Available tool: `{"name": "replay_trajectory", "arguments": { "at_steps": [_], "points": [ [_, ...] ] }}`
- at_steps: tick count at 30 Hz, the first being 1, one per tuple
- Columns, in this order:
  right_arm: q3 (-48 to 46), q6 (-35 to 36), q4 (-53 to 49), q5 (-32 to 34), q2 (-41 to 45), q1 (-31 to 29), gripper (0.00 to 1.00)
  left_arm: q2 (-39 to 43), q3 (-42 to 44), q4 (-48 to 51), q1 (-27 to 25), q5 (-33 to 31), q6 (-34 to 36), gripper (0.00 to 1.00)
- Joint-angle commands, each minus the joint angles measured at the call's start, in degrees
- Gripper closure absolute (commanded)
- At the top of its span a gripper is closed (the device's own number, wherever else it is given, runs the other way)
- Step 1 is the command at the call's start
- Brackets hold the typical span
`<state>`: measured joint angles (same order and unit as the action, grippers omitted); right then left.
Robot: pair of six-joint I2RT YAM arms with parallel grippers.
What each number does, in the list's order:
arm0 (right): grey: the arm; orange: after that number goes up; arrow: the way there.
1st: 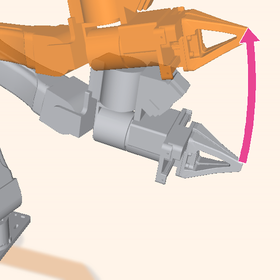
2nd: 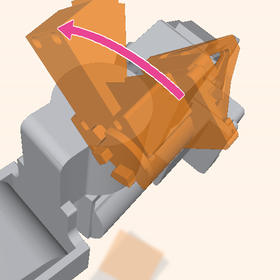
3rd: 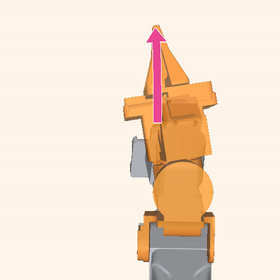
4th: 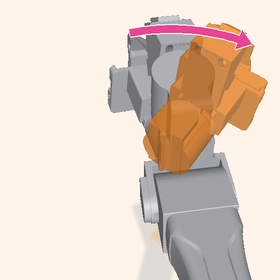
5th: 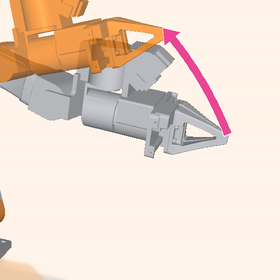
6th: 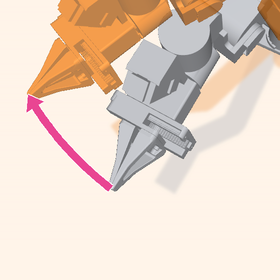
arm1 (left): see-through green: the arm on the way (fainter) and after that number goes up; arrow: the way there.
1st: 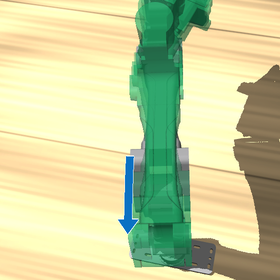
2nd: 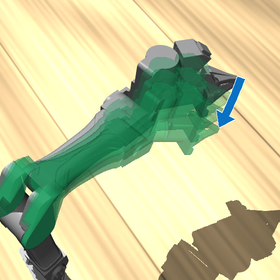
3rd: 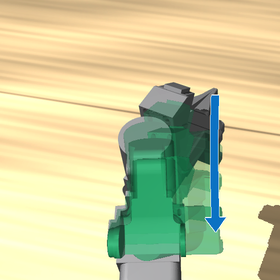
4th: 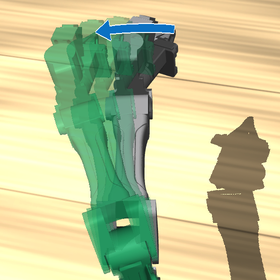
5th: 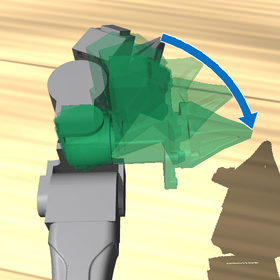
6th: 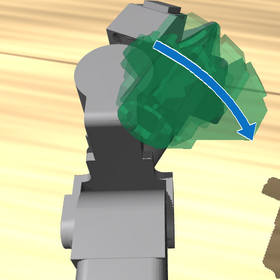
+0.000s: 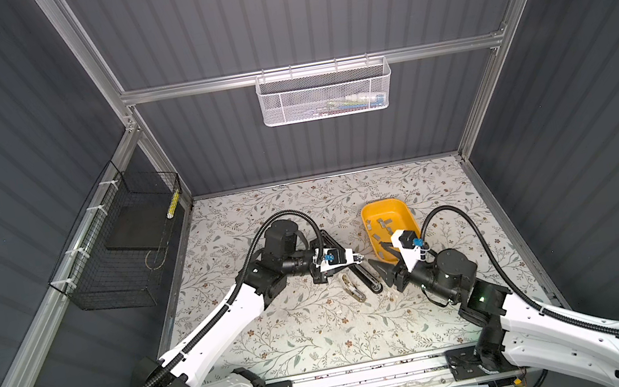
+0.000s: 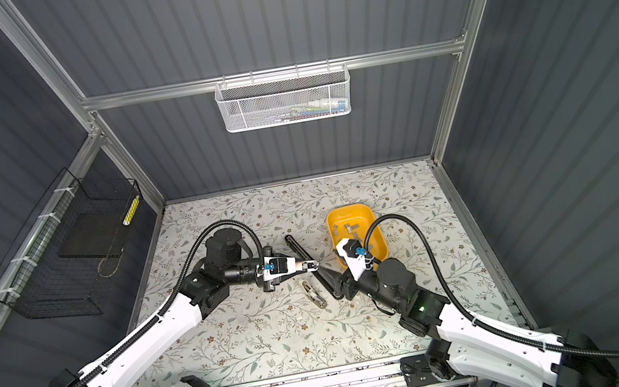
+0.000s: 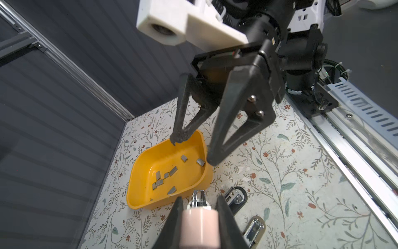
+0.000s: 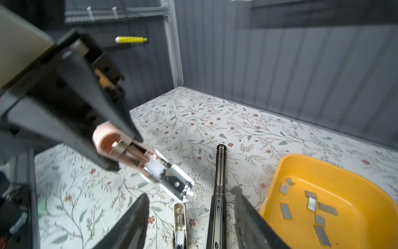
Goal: Load the staples into the stapler
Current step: 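Grasp the pink stapler with the right gripper while the left gripper releases it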
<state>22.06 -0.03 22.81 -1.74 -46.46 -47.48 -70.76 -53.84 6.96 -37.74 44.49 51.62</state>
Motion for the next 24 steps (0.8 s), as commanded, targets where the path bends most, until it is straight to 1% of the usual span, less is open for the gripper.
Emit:
{"name": "replay_trajectory", "arguments": {
  "at_steps": [1,3,8,10,14,17,19,21,24],
  "points": [
    [0.28,10.18,4.35,-7.12,0.47,-0.59,0.34,1.21,-2.45,4.86,-0.17,6.76,5.16,1.0],
    [0.62,11.13,3.38,-9.29,0.58,-0.66,0.34,1.63,-2.81,7.19,-0.21,8.57,7.46,1.0],
    [2.0,12.68,2.0,-13.41,-1.9,-2.01,0.33,1.21,-2.71,8.34,-0.22,12.6,9.35,1.0],
    [3.12,13.16,1.1,-15.54,-3.45,-2.79,0.34,0.89,-3.36,9.7,-0.23,13.13,9.9,1.0],
    [3.2,13.57,2.06,-14.72,-4.96,-3.73,0.37,0.94,-2.74,8.21,-0.21,13.89,9.31,1.0],
    [3.56,13.74,1.8,-13.55,-5.52,-4.07,0.46,0.44,-3.28,9.11,-0.19,15.2,9.23,1.0],
    [3.53,13.92,2.76,-13.16,-6.15,-4.28,0.53,0.33,-2.78,7.37,-0.26,15.77,7.92,1.0],
    [3.27,14.34,3.78,-13.84,-6.76,-4.54,0.56,0.06,-2.64,6.0,-0.32,17.22,6.49,1.0],
    [2.75,14.45,5.74,-13.82,-7.15,-4.98,0.6,-0.52,-2.98,6.4,-0.32,18.8,6.35,1.0]
  ]
}}
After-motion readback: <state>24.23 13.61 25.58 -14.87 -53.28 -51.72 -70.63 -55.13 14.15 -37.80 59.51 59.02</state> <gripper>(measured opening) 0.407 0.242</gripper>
